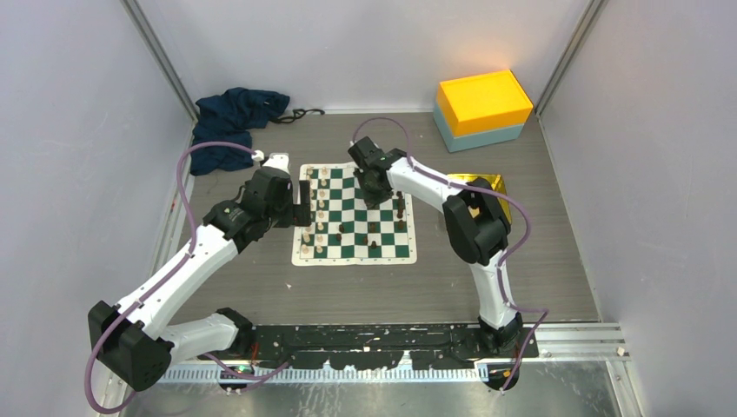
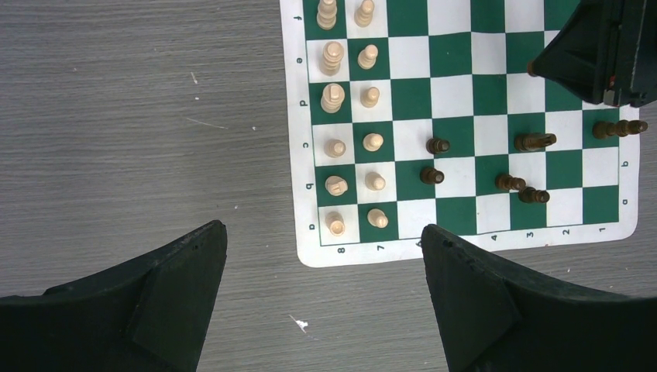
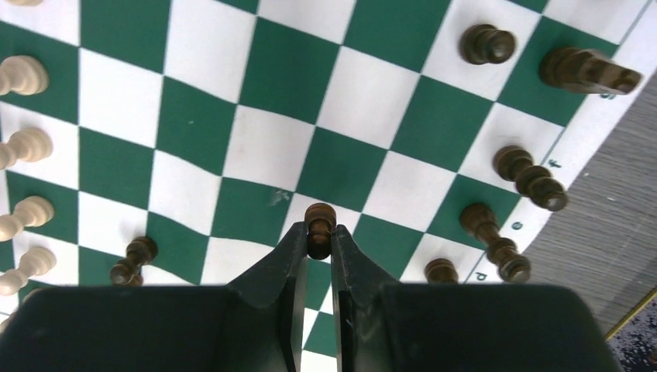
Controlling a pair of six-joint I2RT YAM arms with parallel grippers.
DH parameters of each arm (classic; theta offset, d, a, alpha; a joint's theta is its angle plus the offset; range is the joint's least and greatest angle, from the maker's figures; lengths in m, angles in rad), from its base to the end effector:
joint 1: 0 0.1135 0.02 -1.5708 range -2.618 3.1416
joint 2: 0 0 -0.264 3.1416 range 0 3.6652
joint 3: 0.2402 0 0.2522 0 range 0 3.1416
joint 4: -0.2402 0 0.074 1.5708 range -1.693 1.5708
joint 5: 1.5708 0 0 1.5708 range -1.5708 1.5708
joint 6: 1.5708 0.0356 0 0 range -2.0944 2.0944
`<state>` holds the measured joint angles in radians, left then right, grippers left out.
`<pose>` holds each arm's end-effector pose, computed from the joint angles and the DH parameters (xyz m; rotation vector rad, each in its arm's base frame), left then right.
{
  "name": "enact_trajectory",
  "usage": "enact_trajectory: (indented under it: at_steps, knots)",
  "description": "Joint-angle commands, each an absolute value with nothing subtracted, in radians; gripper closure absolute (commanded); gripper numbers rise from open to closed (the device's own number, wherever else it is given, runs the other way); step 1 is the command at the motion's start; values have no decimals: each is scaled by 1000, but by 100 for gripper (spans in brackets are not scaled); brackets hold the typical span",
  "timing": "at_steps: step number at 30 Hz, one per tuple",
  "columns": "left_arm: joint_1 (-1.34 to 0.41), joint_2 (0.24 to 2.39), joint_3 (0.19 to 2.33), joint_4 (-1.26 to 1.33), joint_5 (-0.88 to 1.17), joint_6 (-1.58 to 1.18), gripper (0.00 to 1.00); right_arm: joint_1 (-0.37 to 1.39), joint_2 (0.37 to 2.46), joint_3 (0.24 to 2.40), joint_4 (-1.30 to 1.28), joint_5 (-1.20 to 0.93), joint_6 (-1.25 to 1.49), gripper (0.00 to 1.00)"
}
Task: Set up the chess pieces on the board
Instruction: Pick up the chess piece from the chessboard, then place the chess piece on the chessboard.
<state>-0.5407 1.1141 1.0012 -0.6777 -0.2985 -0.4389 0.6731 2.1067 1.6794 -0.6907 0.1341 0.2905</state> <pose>0.2023 -0.1093 0.3057 -0.0252 2.3217 -0.1408 0.3551 0.2771 0.1953 -0.4683 2.6358 0.1264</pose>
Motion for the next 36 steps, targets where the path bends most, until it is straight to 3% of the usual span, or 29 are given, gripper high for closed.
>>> enact_trajectory:
  at_steps: [1, 36]
  knots:
    - [-535, 1095, 1007, -651, -302, -445, 4, 634, 2059, 1723, -692, 174, 284, 95]
    - [-535, 1111, 1018, -656, -307, -433, 4, 541, 2185, 1809, -677, 129, 288, 95]
